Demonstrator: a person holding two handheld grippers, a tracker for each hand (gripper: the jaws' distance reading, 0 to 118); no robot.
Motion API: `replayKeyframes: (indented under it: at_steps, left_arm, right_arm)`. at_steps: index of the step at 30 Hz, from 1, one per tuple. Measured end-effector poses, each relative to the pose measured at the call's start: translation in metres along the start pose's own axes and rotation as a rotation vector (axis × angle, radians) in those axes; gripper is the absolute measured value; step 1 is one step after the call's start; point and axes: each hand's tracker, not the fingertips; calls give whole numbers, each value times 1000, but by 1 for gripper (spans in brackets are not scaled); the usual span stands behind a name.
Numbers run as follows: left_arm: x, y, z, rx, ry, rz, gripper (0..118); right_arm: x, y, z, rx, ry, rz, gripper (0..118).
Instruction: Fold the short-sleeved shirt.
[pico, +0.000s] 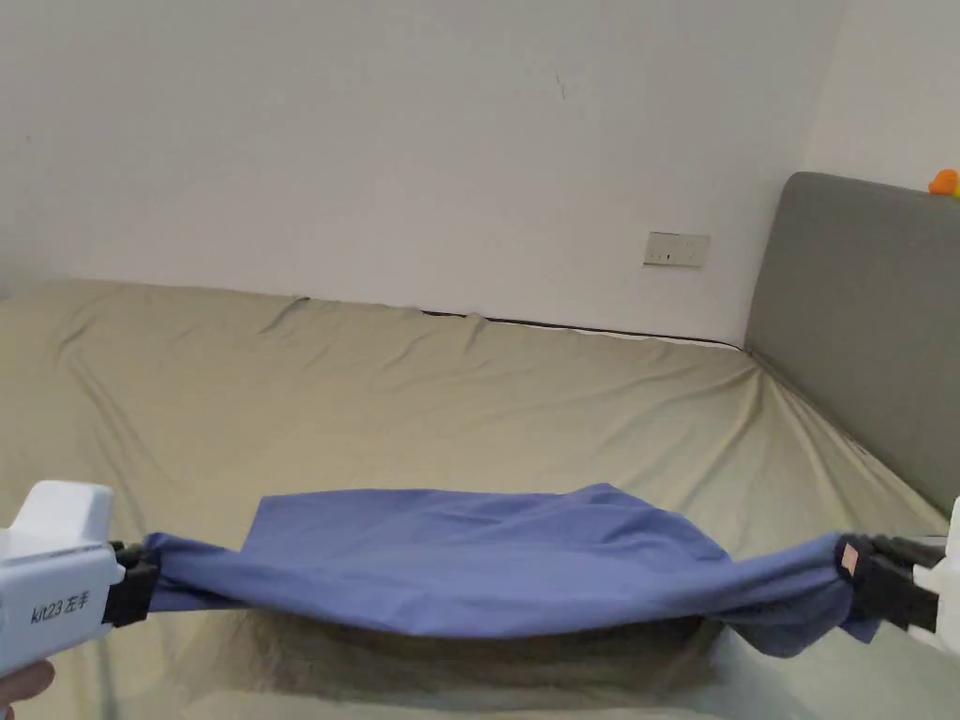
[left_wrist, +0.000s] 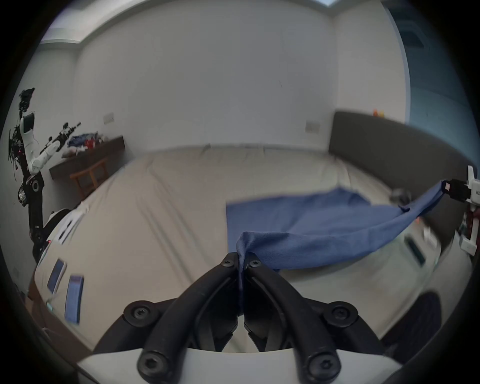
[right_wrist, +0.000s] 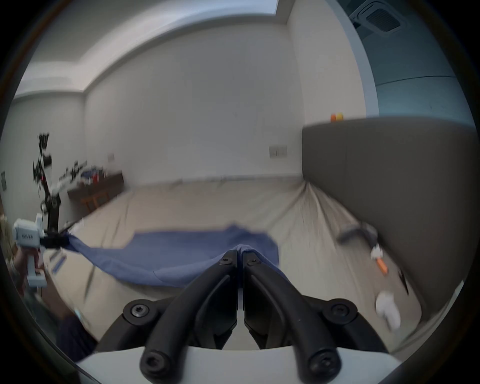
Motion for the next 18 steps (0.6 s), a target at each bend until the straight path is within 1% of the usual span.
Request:
replayKeyframes:
  at_steps: [1,2,3,4,5,6,8,9,10,11,12,13,15,16,17,18]
  left_arm:
    - [2,-24,0,-39,23,-7,0]
    - [2,-45,-1,-68,23,12,0]
    - [-1,-63,-6,-136,1,25,0]
    - [-5,-74,-13,-158,-2,60,0]
    - [-6,-84,-19,-188,-3,75,0]
    - [-5,-90,-23,-207,9,78,0]
    - [-5,-93,-30,-233,16,70,0]
    - [-4,-90,-28,-234,17,60,6]
    - [-2,-86,-23,-237,34,51,23]
    - [1,-80,-14,-194,94,40,66]
    - [7,-72,-1,-124,124,7,94]
    - [12,-64,11,-62,134,-13,107]
    - [27,-46,44,134,111,-16,108]
    - [34,-41,57,226,104,-5,108]
    - [40,-37,69,312,91,-5,108]
    - [47,-35,78,377,77,-30,108]
  right_arm:
    - [-3,-30,2,-48,4,18,3]
    - [-5,-55,2,-80,-6,12,3]
    - [-8,-81,-3,-158,-6,13,3]
    - [-11,-98,-8,-197,-24,25,3]
    - [-13,-114,-15,-246,-38,7,3]
    - [-6,-129,-26,-297,-35,-4,3]
    - [-5,-138,-31,-329,-61,-43,4]
    - [-4,-139,-30,-330,-67,-53,10]
    - [-3,-139,-29,-335,-66,-59,31]
    - [-3,-137,-27,-329,-68,-57,79]
    - [-4,-132,-22,-305,-92,-54,106]
    - [-6,-123,-15,-247,-97,-40,118]
    - [-17,-95,7,-119,-76,-12,118]
    - [-22,-83,13,-62,-58,-13,118]
    - [-29,-71,21,1,-51,-25,118]
    - [-37,-62,35,84,-40,-65,117]
